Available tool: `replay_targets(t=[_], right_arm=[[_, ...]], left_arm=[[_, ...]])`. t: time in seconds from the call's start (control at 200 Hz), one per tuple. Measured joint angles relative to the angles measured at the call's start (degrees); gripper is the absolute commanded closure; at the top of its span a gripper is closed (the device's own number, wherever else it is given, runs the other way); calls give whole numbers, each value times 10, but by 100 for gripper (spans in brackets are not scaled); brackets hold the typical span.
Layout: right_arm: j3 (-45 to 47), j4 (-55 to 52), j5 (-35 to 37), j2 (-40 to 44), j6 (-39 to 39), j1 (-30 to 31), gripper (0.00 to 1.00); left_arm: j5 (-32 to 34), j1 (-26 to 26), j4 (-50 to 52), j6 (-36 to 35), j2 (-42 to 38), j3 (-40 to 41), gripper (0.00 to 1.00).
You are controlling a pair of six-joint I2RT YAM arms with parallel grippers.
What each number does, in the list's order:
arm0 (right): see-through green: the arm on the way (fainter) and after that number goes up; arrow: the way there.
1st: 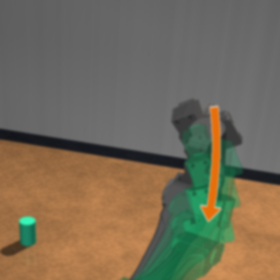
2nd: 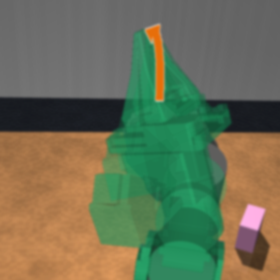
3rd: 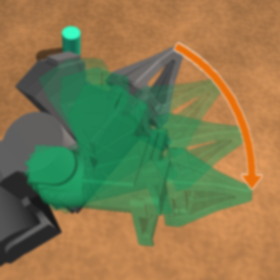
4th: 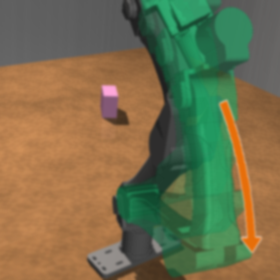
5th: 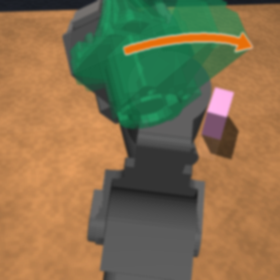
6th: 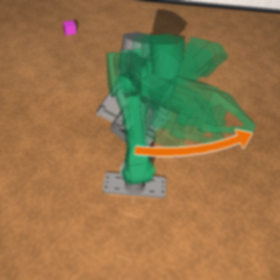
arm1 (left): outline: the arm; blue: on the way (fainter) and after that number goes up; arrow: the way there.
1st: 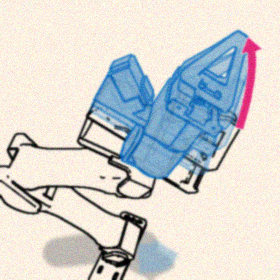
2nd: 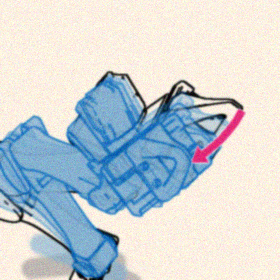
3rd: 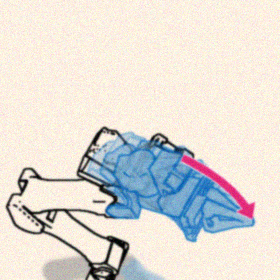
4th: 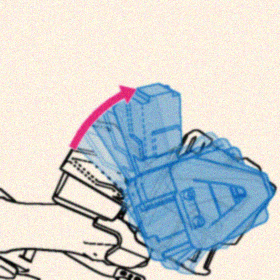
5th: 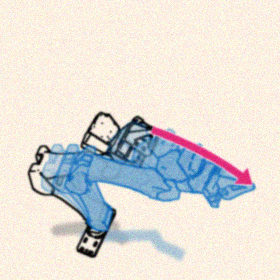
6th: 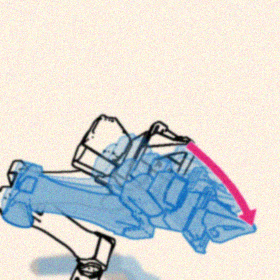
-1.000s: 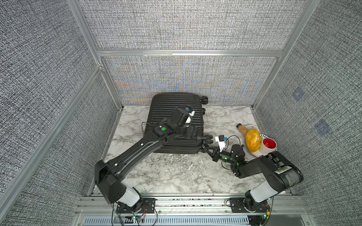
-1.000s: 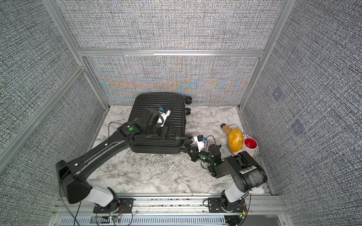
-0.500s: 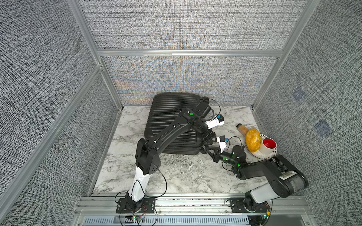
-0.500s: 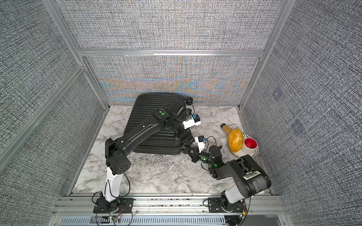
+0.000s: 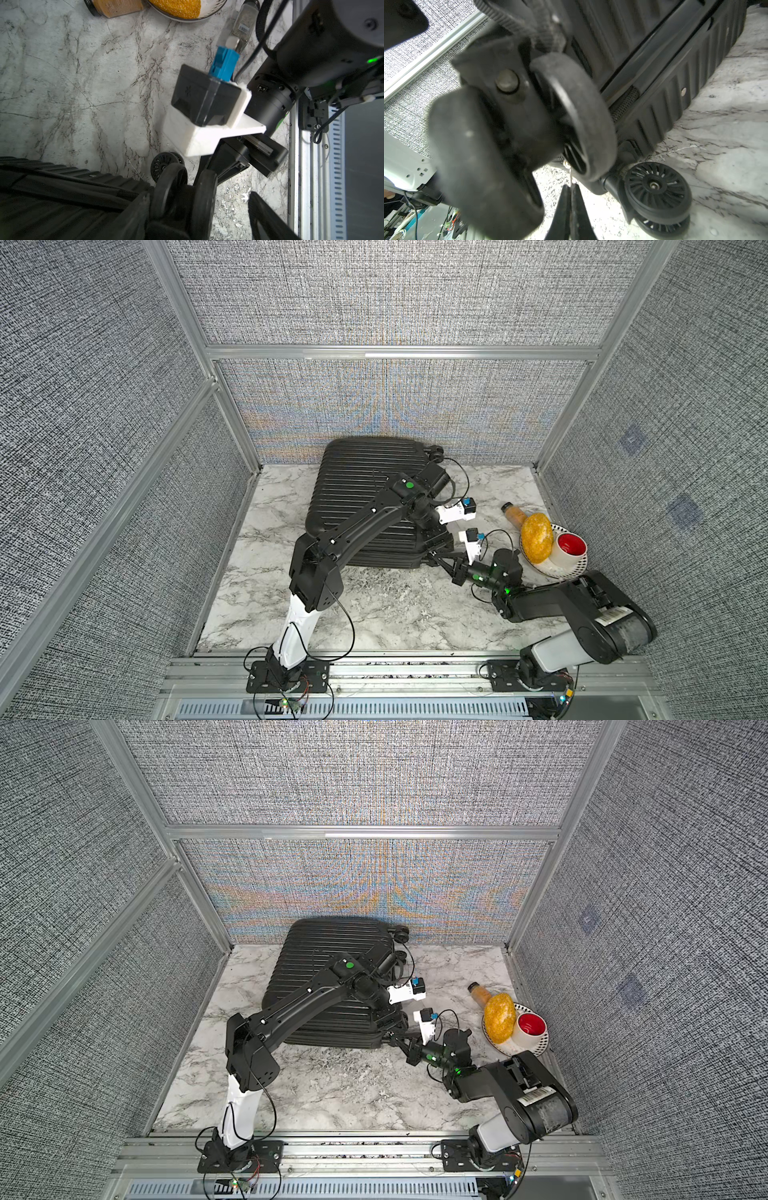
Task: Open the suitcase zippers
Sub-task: Adjust the suitcase at the center of the board.
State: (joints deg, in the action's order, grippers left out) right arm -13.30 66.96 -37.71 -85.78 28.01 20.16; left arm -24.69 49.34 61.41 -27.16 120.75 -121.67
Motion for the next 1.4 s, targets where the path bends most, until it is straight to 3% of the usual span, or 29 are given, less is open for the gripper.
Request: replay_targets(t=[0.69,1.076,1.401], right_arm=[[-37,-115,25,46,-40,-38,100],[-139,-87,-35,-80,-38,-60,100],[-172,-84,-68,-108,-32,-68,100]], left_arm=[[-8,0,-71,-24,-29,66,25],[19,-3,-90,-15,-31,78,25],[33,1,-97,-7,-33,84,25]])
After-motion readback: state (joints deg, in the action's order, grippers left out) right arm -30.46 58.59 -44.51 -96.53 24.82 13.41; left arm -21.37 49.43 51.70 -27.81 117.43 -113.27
